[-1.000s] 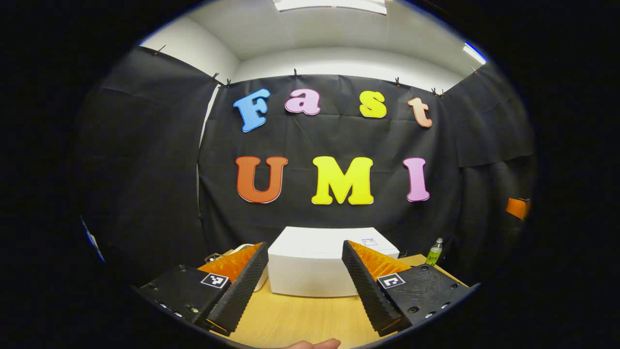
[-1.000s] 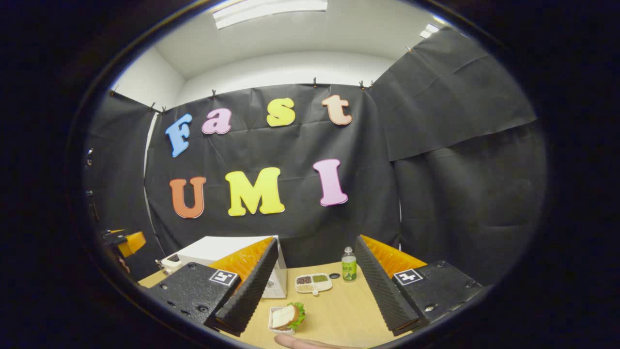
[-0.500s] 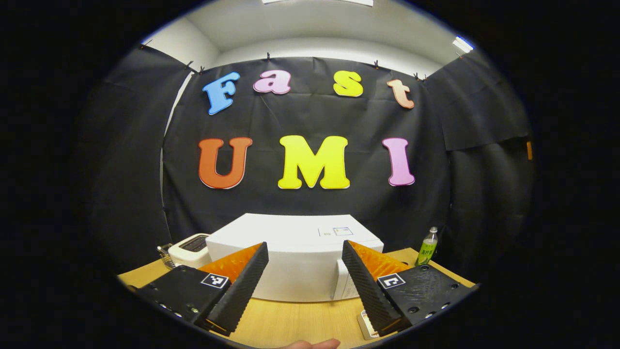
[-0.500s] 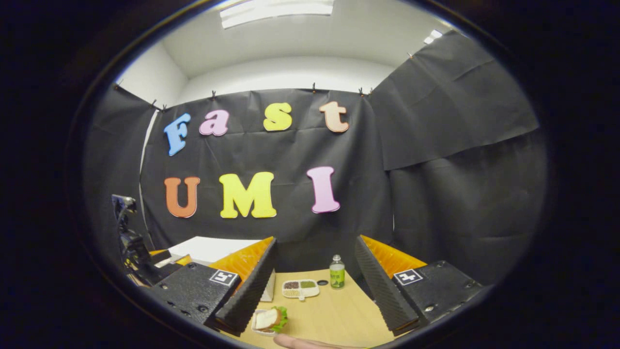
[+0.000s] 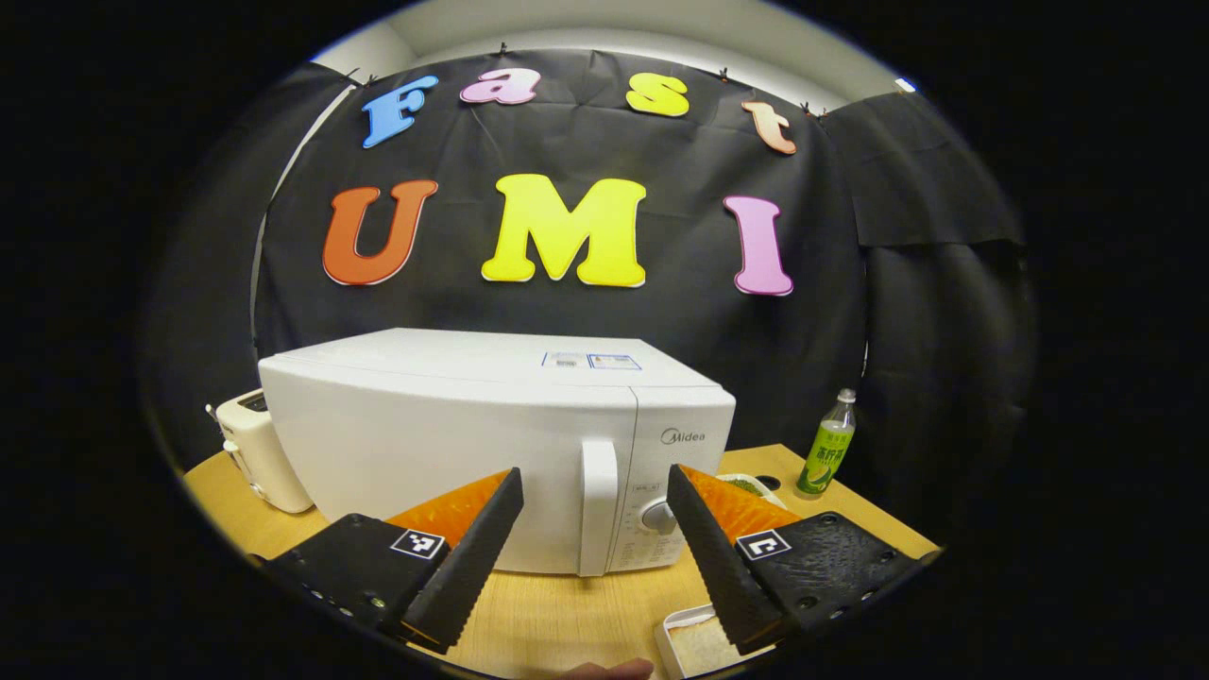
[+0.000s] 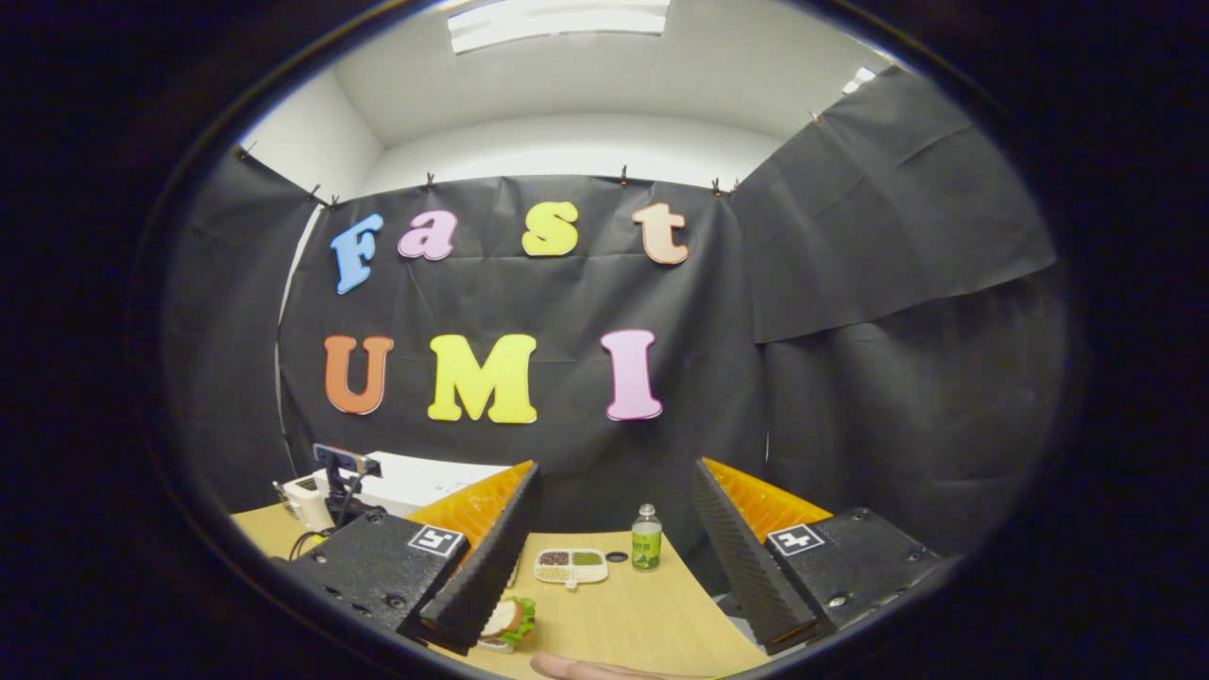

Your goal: Open the microwave oven with the left hand, put the food in, and close the microwave oven.

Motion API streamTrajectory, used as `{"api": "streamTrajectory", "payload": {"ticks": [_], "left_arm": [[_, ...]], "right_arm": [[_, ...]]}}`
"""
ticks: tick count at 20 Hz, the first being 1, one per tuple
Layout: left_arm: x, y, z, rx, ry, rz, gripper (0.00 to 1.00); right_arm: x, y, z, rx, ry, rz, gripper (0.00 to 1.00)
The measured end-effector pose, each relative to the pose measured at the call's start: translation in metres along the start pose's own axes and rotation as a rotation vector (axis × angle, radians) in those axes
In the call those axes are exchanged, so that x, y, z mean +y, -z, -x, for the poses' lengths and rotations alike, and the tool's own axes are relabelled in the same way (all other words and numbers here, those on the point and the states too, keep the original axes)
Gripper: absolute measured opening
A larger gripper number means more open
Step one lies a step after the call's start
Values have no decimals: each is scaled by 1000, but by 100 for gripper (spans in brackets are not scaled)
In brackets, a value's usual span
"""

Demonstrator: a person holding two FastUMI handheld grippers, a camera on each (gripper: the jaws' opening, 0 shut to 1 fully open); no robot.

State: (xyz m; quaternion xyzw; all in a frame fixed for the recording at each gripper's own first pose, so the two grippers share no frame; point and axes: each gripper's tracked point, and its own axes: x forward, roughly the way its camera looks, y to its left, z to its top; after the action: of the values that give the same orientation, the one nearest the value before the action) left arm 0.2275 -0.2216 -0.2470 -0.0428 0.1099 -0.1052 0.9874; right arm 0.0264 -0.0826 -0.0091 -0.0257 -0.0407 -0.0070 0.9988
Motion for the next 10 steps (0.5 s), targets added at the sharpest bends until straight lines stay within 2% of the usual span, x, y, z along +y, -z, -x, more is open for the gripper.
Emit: {"api": "streamTrajectory", "payload": {"ticks": [3,5,6,7,8,9,10], "left_arm": [[-4,23,-17,38,4,-5,96],[3,36,-28,66,-26,-3,95],[5,39,-32,67,-34,0,63],[9,41,-37,67,-53,-3,71],[13,44,-40,67,-66,-14,65],[10,45,-43,70,-52,6,59],[8,52,-43,88,-49,3,40]], "right_arm": [[-7,2,0,-21,0,-1,100],[-11,4,-3,-33,2,6,100],[-14,7,-4,-30,3,9,94],[-16,12,-6,-21,7,10,94],[-19,15,-7,-12,8,7,94],[-21,18,-8,-5,9,4,100],[-24,21,-9,3,11,0,94]]}}
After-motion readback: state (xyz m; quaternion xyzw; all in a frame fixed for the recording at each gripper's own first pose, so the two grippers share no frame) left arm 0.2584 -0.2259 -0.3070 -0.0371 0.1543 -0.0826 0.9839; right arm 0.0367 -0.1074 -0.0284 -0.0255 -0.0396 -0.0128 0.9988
